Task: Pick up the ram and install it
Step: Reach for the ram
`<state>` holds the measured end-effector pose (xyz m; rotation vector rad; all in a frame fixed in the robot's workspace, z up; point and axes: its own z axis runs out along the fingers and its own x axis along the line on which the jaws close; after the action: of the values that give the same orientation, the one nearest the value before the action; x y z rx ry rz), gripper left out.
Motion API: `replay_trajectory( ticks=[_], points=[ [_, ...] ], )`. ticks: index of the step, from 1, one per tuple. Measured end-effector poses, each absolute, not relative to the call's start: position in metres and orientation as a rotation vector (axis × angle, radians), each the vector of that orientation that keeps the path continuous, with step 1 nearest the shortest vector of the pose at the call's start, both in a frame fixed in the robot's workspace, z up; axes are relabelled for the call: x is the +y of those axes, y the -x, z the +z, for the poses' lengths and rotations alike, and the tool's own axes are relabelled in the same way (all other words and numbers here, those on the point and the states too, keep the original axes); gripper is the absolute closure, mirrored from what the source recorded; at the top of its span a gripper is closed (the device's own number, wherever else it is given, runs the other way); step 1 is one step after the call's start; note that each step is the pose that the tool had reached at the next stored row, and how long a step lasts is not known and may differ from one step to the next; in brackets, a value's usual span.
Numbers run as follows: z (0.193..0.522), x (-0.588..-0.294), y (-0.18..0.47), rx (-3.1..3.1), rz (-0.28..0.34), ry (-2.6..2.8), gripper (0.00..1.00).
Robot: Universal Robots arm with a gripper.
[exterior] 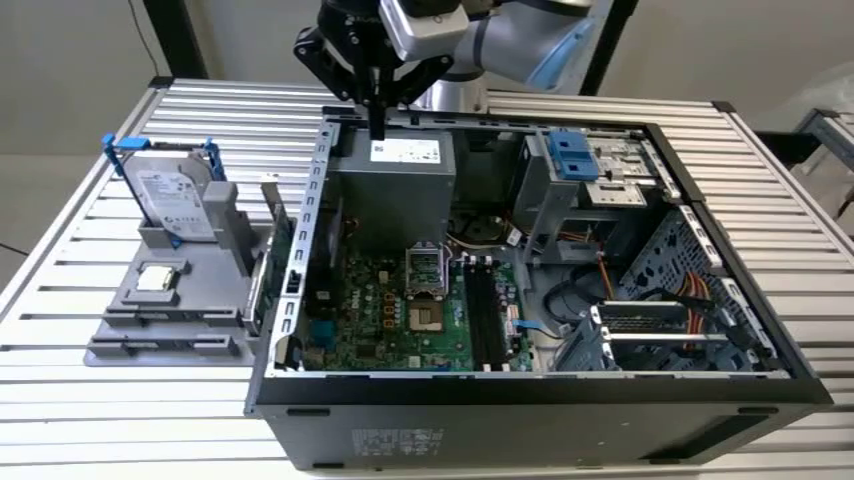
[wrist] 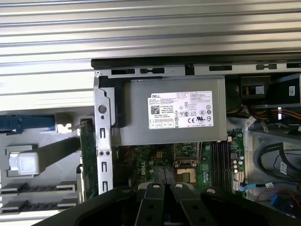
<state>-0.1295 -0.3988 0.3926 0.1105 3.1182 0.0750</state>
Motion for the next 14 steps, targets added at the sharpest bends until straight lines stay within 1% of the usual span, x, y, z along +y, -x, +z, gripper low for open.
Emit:
replay_trajectory(
  ticks=[14],
  points=[
    [0.393, -0.399, 0.143, 3.119, 0.075, -0.11, 1.0]
  ],
)
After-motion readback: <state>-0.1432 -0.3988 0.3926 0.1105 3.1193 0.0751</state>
